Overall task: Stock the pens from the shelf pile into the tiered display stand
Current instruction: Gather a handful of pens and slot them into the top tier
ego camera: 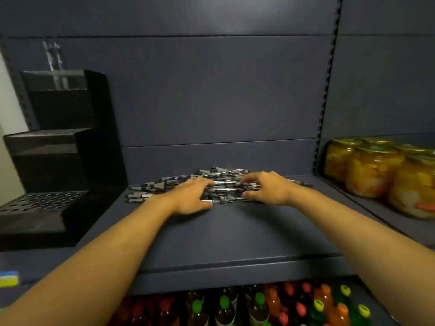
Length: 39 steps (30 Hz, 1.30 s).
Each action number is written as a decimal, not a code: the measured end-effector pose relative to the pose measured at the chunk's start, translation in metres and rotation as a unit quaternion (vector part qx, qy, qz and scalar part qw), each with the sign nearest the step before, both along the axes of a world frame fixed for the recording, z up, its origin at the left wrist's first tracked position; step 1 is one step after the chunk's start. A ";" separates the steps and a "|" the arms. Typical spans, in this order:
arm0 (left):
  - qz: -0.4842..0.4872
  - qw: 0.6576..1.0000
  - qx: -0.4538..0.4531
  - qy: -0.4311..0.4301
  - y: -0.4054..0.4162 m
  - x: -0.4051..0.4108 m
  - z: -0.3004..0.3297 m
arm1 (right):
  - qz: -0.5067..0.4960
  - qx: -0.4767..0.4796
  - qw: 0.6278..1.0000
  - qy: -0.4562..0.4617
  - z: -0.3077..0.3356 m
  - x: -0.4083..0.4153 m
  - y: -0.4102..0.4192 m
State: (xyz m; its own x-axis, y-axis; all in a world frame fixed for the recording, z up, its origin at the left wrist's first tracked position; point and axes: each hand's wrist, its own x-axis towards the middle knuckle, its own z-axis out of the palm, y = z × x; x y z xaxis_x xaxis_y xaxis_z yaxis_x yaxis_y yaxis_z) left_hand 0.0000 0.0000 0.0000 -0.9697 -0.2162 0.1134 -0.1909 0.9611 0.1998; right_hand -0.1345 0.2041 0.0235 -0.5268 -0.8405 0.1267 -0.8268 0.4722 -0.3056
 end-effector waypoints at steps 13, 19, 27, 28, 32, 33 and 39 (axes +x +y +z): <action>0.075 0.990 -0.100 -0.072 0.003 -0.054 0.000 | 0.058 -0.044 0.997 0.026 -0.045 -0.082 -0.016; 0.053 0.989 -0.122 -0.061 0.002 -0.054 -0.009 | 0.089 -0.046 0.994 0.041 -0.055 -0.082 -0.027; 0.043 0.991 -0.126 -0.034 0.007 -0.061 -0.021 | 0.069 -0.112 0.991 0.012 -0.063 -0.081 -0.034; 0.038 0.991 -0.124 -0.024 0.007 -0.063 -0.021 | 0.072 -0.120 0.990 0.004 -0.063 -0.082 -0.033; 0.008 0.990 -0.138 -0.014 0.001 -0.065 -0.024 | 0.095 -0.140 0.985 -0.027 -0.070 -0.086 -0.028; 0.003 0.989 -0.147 -0.024 0.000 -0.066 -0.023 | 0.098 -0.146 0.984 -0.034 -0.073 -0.087 -0.027; -0.017 0.984 -0.172 -0.034 0.000 -0.070 -0.015 | 0.094 -0.243 0.956 -0.135 -0.072 -0.091 -0.023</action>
State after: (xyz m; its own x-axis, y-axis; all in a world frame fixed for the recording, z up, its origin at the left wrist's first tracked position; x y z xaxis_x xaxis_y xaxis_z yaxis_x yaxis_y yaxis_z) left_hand -0.0700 0.0003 -0.0151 -0.9836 -0.1437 0.1094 -0.1594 0.9755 -0.1516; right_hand -0.2260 0.1808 -0.0488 -0.4418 -0.7992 0.4076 -0.7432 0.0715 -0.6653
